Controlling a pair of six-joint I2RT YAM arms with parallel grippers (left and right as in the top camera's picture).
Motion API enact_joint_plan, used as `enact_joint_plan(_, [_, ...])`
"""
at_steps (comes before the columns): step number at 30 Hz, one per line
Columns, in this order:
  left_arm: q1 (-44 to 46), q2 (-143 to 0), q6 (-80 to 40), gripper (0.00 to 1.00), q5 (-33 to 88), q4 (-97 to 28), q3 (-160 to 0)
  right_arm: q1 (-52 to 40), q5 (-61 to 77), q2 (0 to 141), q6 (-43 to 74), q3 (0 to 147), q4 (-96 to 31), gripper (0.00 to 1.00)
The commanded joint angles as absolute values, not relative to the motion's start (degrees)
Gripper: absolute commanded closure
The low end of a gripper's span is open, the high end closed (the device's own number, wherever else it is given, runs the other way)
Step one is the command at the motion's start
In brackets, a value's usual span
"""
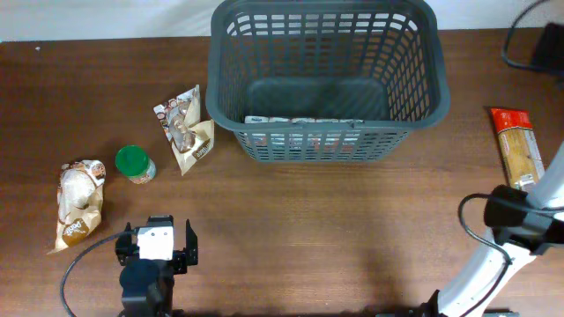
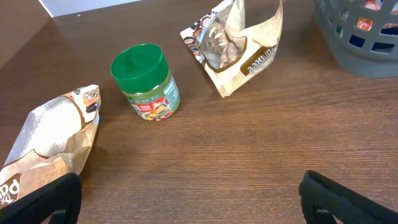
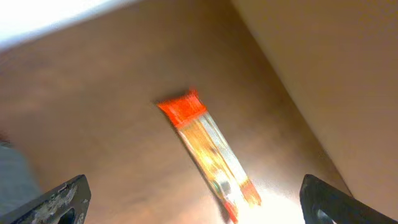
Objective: Pack container
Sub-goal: 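Open the right gripper and move it back toward the spaghetti package, then grasp the long spaghetti package with the right gripper and lift it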
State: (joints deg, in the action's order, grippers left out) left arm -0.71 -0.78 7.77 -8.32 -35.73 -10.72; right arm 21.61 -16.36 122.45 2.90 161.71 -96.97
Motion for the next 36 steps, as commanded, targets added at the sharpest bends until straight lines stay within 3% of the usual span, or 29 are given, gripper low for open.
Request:
enact_joint_plan(1, [-0.54,-0.34,8.69,0.01,-7.7,-35.59,-10.48,25.3,-17.61,122.96,2.13,154.58,-97.27,0.01])
enact_joint_plan(10, [-0.54,-0.34,8.69,0.01,-7.68,-35.59,-10.48,33.5,-17.37,123.02,-8.25,130.23,-89.82,0.01])
enact_joint_plan(20, [-0.54,-0.34,8.69,0.01,-7.7,-35.59,-10.48,36.1,-11.29,123.07,-19.11,110.37,-77.62,0.01])
enact_joint_plan(36, [-0.54,-0.34,8.69,0.01,-7.7,-35.59,-10.48,38.59,-9.26,123.17,-23.86,98.61,-60.51,0.01])
